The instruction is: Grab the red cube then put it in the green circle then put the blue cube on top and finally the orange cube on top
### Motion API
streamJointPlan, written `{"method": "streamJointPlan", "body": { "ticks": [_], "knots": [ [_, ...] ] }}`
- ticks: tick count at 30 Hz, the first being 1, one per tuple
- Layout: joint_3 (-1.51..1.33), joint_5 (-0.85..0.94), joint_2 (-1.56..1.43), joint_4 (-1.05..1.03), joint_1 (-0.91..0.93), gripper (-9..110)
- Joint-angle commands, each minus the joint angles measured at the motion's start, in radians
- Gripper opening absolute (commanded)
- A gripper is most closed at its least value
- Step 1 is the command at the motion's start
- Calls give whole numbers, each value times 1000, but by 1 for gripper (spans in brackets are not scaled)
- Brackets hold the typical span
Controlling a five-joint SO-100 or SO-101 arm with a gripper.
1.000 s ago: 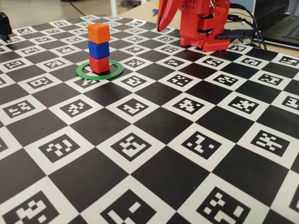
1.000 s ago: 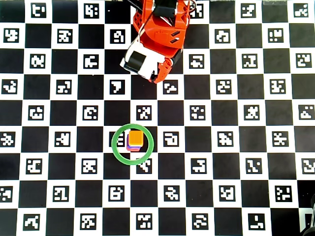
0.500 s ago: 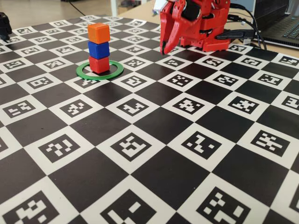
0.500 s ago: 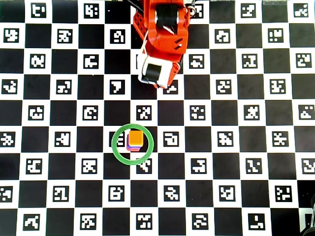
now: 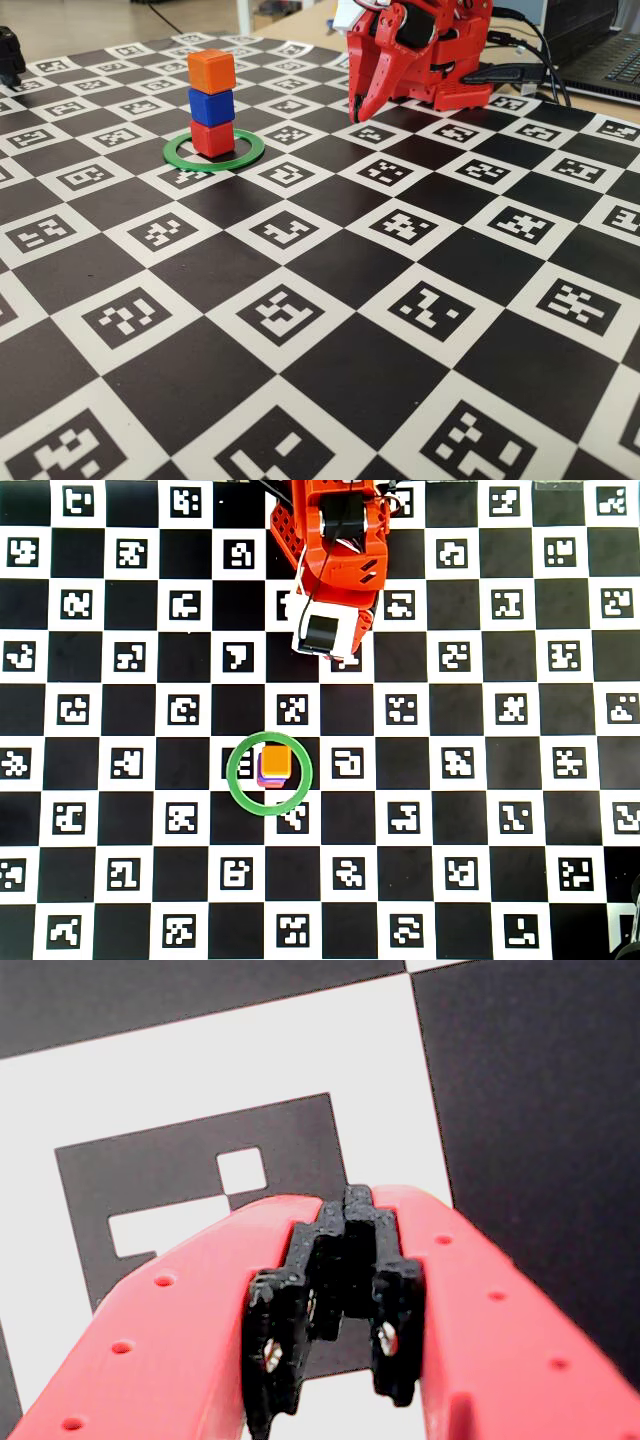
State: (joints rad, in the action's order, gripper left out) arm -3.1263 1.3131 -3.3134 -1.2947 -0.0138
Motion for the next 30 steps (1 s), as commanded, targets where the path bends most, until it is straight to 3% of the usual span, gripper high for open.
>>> {"method": "streamJointPlan", "body": {
  "ticks": [1, 30],
  "knots": [
    [-63, 2, -46, -31, 11, -5],
    [-63, 12, -46, -32, 0, -5]
  ]
}}
